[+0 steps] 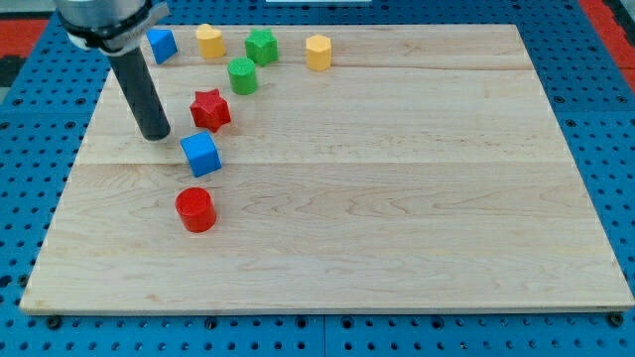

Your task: Push the blue triangle to the left of the yellow heart

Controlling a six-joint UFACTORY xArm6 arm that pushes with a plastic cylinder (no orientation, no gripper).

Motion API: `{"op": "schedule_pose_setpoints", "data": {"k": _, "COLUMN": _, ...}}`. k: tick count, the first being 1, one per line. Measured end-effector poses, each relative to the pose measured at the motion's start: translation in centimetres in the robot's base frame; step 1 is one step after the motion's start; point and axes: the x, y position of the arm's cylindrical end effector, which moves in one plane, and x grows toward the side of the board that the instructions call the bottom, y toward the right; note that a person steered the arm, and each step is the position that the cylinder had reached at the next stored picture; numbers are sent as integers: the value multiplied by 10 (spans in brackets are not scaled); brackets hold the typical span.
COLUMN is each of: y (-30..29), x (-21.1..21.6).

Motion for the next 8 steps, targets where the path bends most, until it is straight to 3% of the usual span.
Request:
{"op": "schedule_pose_setpoints", "data": {"k": 1, "y": -27, "x": -42}}
{"op": "schedule_pose_setpoints", "data": {"k": 3, "y": -59, "x": -80}}
{"op": "schedule_pose_setpoints", "data": {"k": 4, "y": -59, "x": -81}}
{"op": "schedule_pose_setpoints", "data": {"k": 6, "y": -43, "x": -134}}
{"op": "schedule_pose_setpoints", "data": {"k": 8, "y": -30, "x": -154}}
